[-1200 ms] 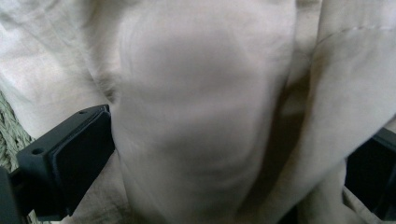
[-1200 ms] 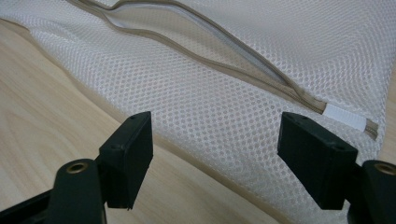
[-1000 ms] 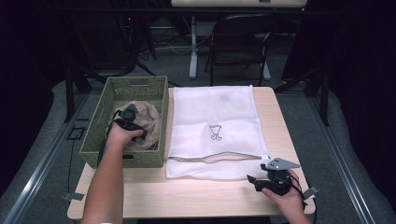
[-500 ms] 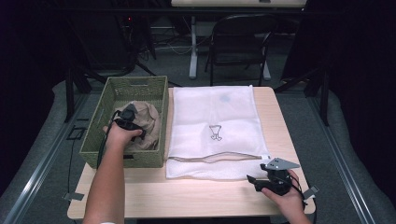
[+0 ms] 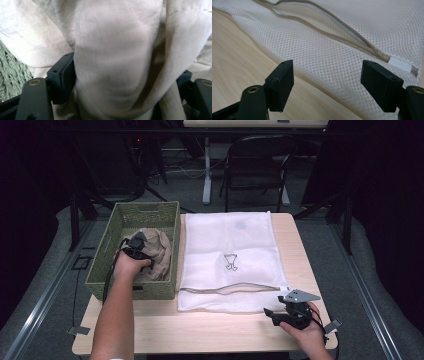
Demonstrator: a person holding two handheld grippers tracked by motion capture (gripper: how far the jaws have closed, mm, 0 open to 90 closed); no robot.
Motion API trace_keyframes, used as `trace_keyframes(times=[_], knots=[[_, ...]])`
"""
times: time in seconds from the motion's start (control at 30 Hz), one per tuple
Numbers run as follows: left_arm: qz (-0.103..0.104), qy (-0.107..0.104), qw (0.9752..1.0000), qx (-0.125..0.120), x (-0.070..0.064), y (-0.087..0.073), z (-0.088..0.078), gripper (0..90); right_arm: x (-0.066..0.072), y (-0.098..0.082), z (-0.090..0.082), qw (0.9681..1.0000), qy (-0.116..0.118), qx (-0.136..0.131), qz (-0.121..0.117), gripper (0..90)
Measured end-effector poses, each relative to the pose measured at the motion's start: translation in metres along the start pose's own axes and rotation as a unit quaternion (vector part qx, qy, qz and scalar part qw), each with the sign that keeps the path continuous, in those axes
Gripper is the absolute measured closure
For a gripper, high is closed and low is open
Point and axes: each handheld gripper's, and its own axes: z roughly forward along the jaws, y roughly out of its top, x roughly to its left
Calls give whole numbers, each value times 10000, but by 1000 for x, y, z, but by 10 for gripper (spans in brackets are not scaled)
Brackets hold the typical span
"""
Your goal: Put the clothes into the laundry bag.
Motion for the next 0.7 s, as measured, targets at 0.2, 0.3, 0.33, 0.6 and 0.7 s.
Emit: trace_keyframes(times=[0.2, 0.3, 0.33, 0.6, 0.7], knots=[[18, 17, 10000, -10, 0, 0, -1, 333, -1, 0, 0, 10000, 2, -1, 24, 261], [38, 38, 10000, -26, -1, 0, -2, 372, -1, 0, 0, 10000, 18, 8, 0, 261], [27, 51, 10000, -39, -2, 0, -2, 382, -1, 0, 0, 10000, 21, 8, -2, 261], [-6, 119, 9999, -2, -2, 2, -5, 504, -1, 0, 0, 10000, 27, 16, -2, 261], [-52, 118, 9999, -22, -2, 2, -5, 533, -1, 0, 0, 10000, 29, 13, -1, 261]])
